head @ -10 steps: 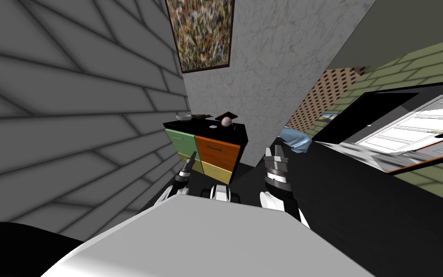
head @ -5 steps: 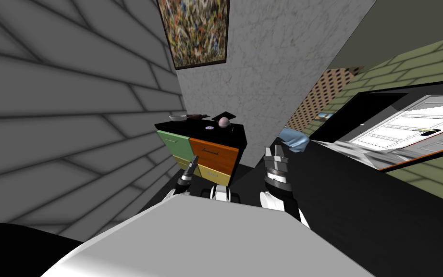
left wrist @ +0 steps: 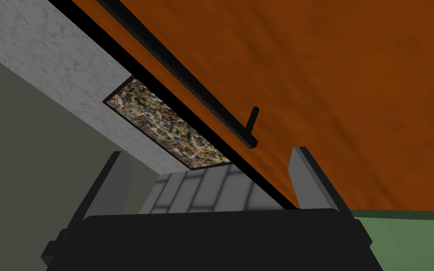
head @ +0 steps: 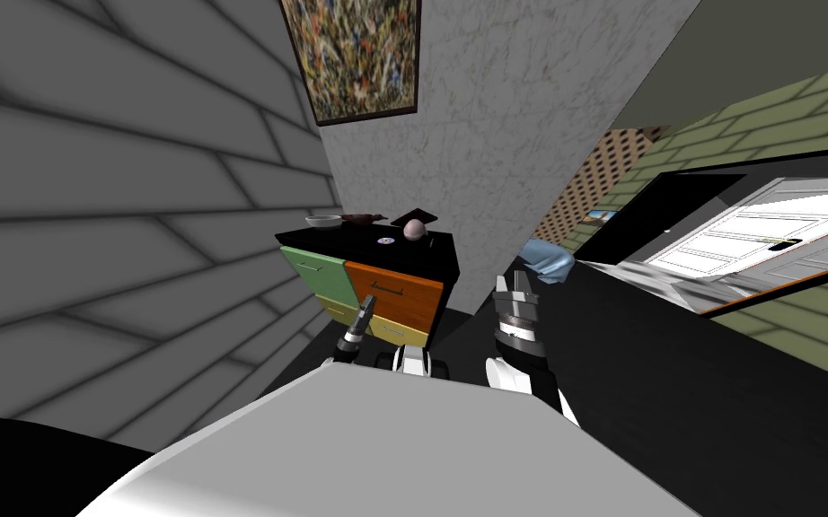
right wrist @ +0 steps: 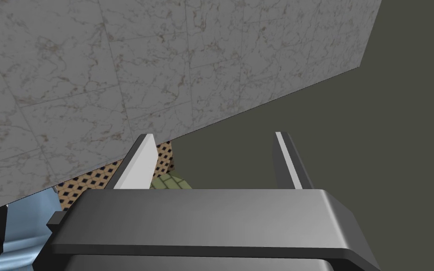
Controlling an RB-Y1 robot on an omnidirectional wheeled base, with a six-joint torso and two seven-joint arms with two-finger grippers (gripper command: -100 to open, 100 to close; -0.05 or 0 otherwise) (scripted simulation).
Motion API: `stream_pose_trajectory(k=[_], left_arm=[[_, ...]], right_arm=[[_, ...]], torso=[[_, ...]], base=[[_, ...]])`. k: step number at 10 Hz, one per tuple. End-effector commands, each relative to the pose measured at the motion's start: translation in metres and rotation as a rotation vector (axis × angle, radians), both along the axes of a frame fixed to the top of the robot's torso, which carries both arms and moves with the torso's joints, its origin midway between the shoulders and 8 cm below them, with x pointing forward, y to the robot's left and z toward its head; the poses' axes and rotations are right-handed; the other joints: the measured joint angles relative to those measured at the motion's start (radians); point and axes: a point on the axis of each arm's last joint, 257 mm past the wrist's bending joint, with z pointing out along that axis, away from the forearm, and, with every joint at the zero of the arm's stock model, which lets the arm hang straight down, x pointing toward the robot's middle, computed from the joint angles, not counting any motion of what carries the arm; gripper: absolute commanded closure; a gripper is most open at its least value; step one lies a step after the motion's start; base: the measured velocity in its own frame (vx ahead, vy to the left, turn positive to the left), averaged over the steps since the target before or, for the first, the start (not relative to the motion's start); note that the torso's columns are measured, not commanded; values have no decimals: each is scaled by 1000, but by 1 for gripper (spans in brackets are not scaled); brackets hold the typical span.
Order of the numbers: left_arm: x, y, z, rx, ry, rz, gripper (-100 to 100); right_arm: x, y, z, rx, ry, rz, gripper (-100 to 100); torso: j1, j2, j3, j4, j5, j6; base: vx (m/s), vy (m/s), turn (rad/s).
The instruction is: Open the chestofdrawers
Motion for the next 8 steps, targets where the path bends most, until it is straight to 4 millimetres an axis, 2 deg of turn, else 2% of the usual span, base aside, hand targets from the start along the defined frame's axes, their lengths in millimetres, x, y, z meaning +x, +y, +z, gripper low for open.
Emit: stream_pose_trajectory(k=[1, 3, 4, 8], left_arm=[[-2, -9, -10, -13, 3, 1, -100], [-3, -20, -14, -45, 2, 10, -100], [-3, -17, -14, -37, 3, 8, -100], [21, -15, 4, -38, 2, 7, -100]], right_arm=[[0, 0, 0, 0, 0, 0, 0], [0, 0, 0, 0, 0, 0, 0], [0, 0, 0, 0, 0, 0, 0], [0, 0, 0, 0, 0, 0, 0]], torso=[[0, 0, 0, 0, 0, 0], [-1, -1, 0, 0, 0, 0], [-1, 0, 0, 0, 0, 0], [-1, 0, 0, 0, 0, 0]], base=[[49, -11, -27], [58, -8, -26], [21, -4, -2], [-2, -15, 3]])
